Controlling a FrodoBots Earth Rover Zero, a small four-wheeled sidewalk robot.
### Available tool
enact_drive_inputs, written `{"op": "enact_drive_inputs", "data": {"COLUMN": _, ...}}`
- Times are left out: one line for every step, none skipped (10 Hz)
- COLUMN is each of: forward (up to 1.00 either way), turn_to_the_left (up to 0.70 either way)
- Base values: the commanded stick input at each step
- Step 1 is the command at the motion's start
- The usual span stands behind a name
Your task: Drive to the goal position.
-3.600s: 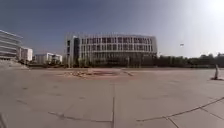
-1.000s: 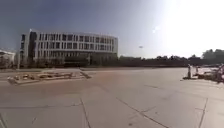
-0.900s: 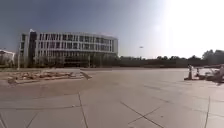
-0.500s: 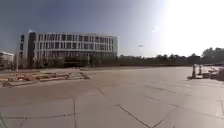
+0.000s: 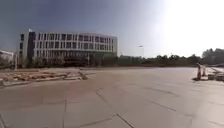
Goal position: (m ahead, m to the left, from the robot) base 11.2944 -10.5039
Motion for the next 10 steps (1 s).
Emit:
{"op": "enact_drive_inputs", "data": {"forward": 0.70, "turn_to_the_left": -0.34}}
{"op": "enact_drive_inputs", "data": {"forward": 0.70, "turn_to_the_left": -0.32}}
{"op": "enact_drive_inputs", "data": {"forward": 0.70, "turn_to_the_left": -0.30}}
{"op": "enact_drive_inputs", "data": {"forward": 0.70, "turn_to_the_left": -0.23}}
{"op": "enact_drive_inputs", "data": {"forward": 0.70, "turn_to_the_left": 0.00}}
{"op": "enact_drive_inputs", "data": {"forward": 0.70, "turn_to_the_left": 0.00}}
{"op": "enact_drive_inputs", "data": {"forward": 0.70, "turn_to_the_left": 0.00}}
{"op": "enact_drive_inputs", "data": {"forward": 0.70, "turn_to_the_left": 0.00}}
{"op": "enact_drive_inputs", "data": {"forward": 0.70, "turn_to_the_left": 0.00}}
{"op": "enact_drive_inputs", "data": {"forward": 0.70, "turn_to_the_left": 0.00}}
